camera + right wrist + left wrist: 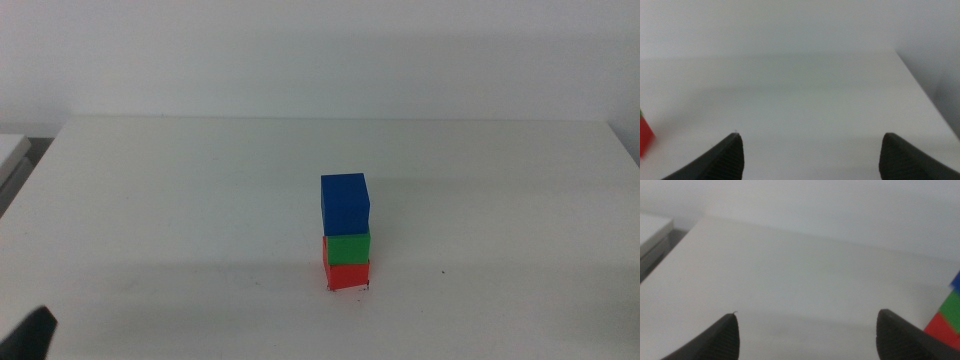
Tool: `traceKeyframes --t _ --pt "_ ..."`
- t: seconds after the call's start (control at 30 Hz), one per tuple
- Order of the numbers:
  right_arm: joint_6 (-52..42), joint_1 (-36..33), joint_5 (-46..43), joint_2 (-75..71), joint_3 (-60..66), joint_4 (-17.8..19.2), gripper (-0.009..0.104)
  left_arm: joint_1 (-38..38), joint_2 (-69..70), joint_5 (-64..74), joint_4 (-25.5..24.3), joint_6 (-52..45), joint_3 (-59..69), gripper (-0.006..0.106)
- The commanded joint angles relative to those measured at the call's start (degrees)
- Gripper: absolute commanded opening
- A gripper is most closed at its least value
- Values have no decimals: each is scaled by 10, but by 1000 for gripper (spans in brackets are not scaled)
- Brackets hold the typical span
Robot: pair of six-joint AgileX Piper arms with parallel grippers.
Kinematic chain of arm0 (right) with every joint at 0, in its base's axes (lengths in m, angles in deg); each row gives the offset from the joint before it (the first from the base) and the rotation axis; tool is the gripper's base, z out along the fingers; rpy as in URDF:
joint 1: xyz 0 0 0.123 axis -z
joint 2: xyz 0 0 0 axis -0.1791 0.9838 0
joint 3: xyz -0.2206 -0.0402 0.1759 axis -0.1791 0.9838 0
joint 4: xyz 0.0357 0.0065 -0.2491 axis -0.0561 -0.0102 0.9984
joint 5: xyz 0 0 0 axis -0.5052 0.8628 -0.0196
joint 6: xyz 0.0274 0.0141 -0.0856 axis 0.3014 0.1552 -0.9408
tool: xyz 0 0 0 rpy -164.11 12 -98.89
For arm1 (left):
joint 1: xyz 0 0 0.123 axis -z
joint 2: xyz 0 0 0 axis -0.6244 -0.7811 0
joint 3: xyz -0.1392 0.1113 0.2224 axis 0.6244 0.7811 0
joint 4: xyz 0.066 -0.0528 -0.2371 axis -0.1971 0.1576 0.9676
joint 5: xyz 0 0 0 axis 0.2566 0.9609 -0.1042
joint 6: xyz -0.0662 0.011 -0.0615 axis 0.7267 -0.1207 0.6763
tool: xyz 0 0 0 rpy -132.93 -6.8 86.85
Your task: Stack red cubes first, then green, then blue cubes in a specific spot.
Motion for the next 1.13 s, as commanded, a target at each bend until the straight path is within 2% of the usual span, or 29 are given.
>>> traceKeyframes --t 0.0,0.1,0.3,0.57,0.6,0.63,0.7,0.8,1.1 --pt "-5 18 -11 -26 30 4 93 -5 4 -18 4 -1 23 94" --pt "-5 27 38 -68 30 13 93 -5 4 -46 -2 -1 48 94" --pt "-5 26 -13 -71 30 16 93 -5 4 -53 -1 -1 48 94" --pt "-5 26 -27 -71 30 17 93 -5 4 -53 -1 -1 48 94" --pt "-5 26 -27 -71 30 17 93 -5 4 -53 -3 -1 48 94" --pt "-5 26 -27 -71 30 17 93 -6 4 -63 -25 -2 48 94" --pt "-5 26 -27 -71 30 15 93 -6 4 -82 -25 -52 48 94" --pt "-5 26 -27 -71 30 15 93 -6 4 -108 14 -158 48 94" --pt "-5 26 -27 -71 30 15 93 -6 4 -110 19 -165 48 94"
